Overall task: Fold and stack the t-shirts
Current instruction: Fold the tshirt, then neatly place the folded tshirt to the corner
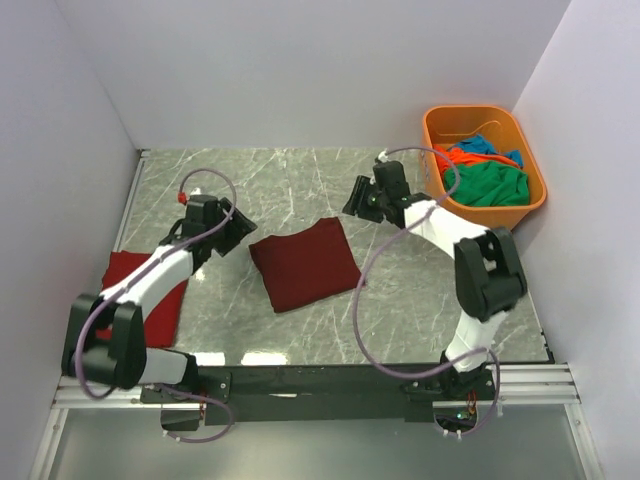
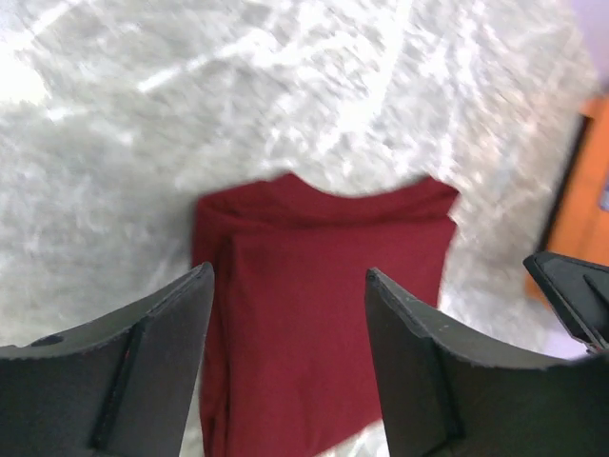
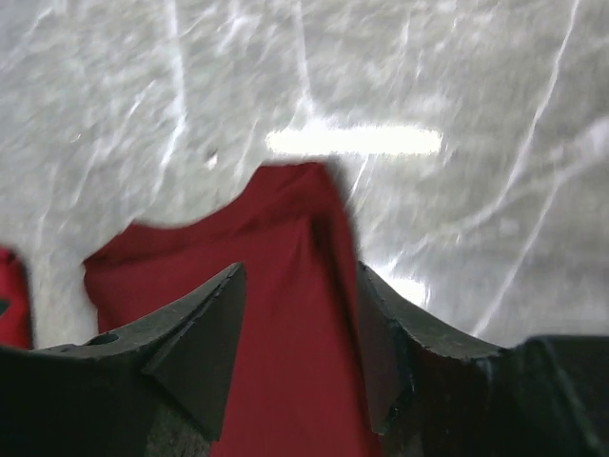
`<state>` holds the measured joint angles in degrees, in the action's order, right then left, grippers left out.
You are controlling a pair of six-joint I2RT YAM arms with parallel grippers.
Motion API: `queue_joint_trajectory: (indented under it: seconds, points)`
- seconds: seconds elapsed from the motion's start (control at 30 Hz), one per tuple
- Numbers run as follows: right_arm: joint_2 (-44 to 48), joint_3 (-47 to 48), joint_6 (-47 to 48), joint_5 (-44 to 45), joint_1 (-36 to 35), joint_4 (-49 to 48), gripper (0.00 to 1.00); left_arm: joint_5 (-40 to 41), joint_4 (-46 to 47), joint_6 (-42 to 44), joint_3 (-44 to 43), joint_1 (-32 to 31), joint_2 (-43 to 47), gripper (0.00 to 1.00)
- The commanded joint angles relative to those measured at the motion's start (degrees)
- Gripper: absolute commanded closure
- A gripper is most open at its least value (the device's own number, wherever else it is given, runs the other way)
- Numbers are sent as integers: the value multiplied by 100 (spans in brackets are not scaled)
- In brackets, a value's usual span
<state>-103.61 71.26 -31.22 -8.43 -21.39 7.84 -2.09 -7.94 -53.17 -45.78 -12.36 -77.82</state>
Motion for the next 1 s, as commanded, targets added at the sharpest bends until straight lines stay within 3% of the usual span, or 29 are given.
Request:
queue_joint_trajectory:
  seconds: [0.0, 0.17, 0.5, 0.97]
  points:
    - [728, -446, 20, -53, -190, -71, 44, -484, -32, 114, 437, -3, 424, 32]
    - [1088, -955, 20, -142, -559, -115, 47, -784, -260, 8, 1052, -47, 732, 37]
    - [1071, -1580, -15, -238, -1016, -370, 50, -1592, 750, -53, 1765, -328, 646, 29]
    - [904, -1897, -15, -133, -1017, -476, 51, -926, 962, -62, 1555, -820, -619, 42]
